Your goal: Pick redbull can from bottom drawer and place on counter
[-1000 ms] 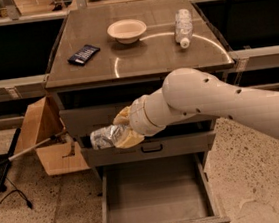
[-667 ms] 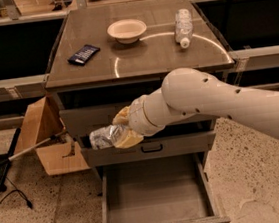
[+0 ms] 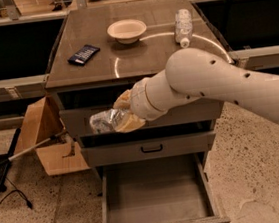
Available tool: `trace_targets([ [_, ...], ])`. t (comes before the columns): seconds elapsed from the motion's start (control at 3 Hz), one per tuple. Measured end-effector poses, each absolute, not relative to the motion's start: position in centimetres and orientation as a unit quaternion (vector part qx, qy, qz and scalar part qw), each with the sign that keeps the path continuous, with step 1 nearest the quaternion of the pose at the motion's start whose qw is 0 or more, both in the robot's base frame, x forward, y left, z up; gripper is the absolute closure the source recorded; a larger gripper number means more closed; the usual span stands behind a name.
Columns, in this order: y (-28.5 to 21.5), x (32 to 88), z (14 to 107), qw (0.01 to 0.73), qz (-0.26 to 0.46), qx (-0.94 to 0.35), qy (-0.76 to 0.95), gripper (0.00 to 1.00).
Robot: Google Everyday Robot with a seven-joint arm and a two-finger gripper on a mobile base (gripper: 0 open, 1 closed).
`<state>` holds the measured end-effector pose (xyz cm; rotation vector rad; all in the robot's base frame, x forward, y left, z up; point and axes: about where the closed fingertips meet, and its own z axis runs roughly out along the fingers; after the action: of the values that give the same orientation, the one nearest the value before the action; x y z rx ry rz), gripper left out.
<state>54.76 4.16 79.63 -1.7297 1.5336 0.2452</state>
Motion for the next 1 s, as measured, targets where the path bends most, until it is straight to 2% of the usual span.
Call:
trace_targets([
  [1.0, 4.0, 59.0, 86.5, 0.416, 0.046, -0.7, 0.579, 1.0],
])
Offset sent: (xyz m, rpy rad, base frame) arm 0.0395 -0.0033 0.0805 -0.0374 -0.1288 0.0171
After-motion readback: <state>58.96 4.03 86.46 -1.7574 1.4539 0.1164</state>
